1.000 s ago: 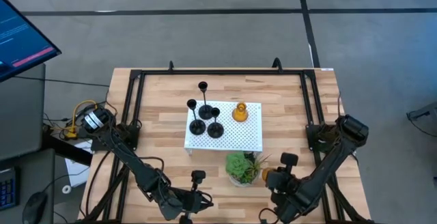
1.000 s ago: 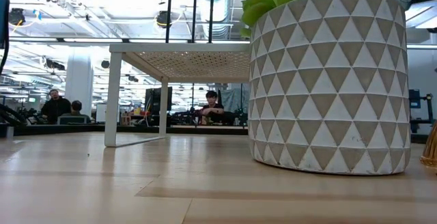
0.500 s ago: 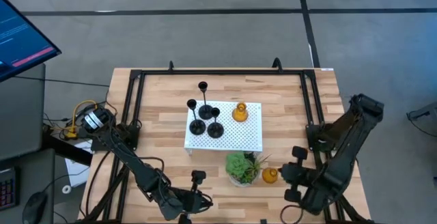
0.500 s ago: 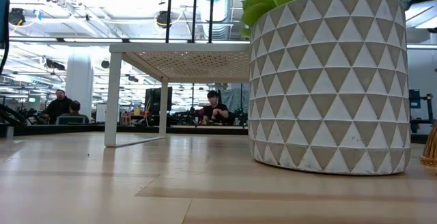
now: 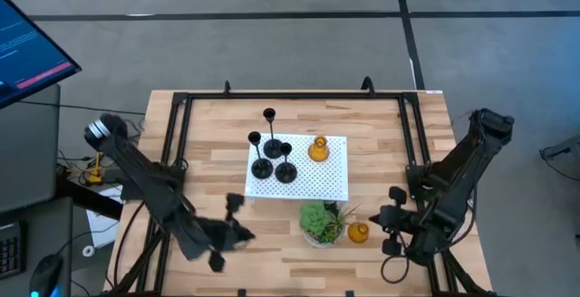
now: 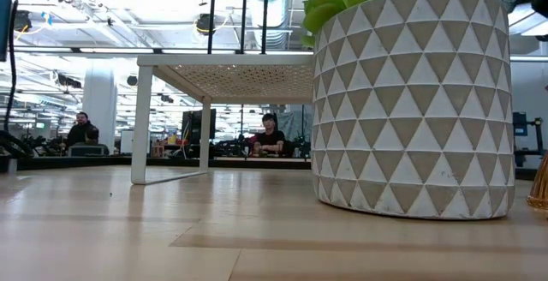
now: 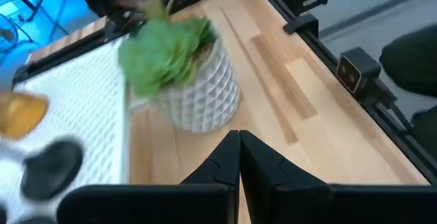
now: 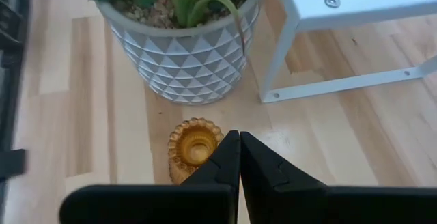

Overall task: Pick & Place candle stick holders
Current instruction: Put the orange transparent candle holder on the shelf

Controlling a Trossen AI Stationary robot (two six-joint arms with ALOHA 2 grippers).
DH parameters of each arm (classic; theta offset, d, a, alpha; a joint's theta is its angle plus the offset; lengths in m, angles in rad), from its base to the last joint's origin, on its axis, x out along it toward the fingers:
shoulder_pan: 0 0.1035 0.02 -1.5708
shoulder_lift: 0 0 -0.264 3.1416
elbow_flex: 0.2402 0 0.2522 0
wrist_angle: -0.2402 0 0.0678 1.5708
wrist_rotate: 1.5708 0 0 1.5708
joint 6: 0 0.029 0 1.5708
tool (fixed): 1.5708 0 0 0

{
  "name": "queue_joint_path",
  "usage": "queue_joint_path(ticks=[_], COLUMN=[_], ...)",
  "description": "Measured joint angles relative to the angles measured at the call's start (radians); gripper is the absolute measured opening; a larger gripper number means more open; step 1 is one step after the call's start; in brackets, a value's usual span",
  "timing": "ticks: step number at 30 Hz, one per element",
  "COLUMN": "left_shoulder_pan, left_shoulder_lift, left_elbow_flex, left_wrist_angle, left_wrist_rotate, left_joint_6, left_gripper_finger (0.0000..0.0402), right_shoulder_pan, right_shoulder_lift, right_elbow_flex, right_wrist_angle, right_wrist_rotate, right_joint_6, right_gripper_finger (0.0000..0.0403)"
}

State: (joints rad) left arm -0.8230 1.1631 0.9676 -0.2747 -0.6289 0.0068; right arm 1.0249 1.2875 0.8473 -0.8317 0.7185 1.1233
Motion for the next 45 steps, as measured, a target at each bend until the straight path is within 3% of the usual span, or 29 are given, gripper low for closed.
queue_joint_path(ticks=[7, 14, 26, 37, 45], left_shoulder_pan=[0.000, 0.001, 0.000, 0.001, 0.000], left_shoulder_lift=[-0.319, -0.484, -0.499, -0.499, -0.498], left_elbow_flex=[-0.337, -0.503, -0.523, -0.523, -0.523], left_wrist_angle=[0.234, 0.323, 0.352, 0.354, 0.361], left_wrist_rotate=[0.034, 0.037, 0.027, 0.027, 0.027], left_joint_6=[-0.014, -0.012, 0.118, 0.118, 0.117], left_gripper_finger=[0.0008, 0.0008, 0.0008, 0.0008, 0.0008], right_shoulder_pan=[0.059, 0.130, 0.228, 0.230, 0.198], right_shoulder_lift=[-0.083, -0.125, -0.018, 0.199, 0.236], right_elbow_flex=[-0.020, -0.019, -0.019, -0.019, -0.018], right_wrist_angle=[0.006, 0.004, 0.002, 0.055, 0.084], right_wrist_rotate=[0.033, 0.042, 0.149, 0.147, 0.113], right_joint_6=[0.001, 0.019, 0.254, 0.466, 0.509], right_gripper_finger=[0.0000, 0.0000, 0.0000, 0.0000, 0.0003])
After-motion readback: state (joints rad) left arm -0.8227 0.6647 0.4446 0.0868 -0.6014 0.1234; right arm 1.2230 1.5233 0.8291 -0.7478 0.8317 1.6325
